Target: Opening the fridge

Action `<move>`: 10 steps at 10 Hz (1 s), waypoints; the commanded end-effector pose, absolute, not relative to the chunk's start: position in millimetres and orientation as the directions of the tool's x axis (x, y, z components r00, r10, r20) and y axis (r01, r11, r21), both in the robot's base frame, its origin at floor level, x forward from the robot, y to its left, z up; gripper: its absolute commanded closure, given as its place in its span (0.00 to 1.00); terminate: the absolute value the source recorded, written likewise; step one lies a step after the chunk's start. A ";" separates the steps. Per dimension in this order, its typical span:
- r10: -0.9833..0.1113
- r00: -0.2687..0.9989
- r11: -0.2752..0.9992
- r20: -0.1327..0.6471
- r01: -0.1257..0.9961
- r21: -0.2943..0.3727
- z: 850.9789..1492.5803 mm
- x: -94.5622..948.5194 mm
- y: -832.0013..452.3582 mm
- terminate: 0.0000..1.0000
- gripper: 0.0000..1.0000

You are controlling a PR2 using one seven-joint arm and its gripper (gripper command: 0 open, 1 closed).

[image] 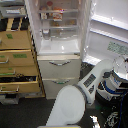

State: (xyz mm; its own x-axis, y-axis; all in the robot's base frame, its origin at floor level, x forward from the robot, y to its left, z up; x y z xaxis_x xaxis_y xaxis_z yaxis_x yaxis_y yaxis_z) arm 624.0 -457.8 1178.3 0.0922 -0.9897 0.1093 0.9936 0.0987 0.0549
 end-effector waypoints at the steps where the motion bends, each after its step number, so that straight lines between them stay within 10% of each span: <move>1: -0.999 -0.052 -0.051 -0.002 0.996 -0.071 1078.3 425.1 -418.0 0.00 0.00; 4: -0.934 0.356 0.354 0.036 0.934 -0.049 1042.8 561.0 -144.8 0.00 0.00; 10: -0.638 0.767 0.768 0.070 0.640 -0.013 1030.8 606.7 166.0 0.00 0.00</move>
State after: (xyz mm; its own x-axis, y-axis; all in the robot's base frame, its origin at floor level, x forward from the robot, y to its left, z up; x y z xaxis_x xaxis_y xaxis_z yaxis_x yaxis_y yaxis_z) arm 399.2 -398.2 1197.3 -0.1257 -0.9899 0.0655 0.9921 -0.1251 0.0136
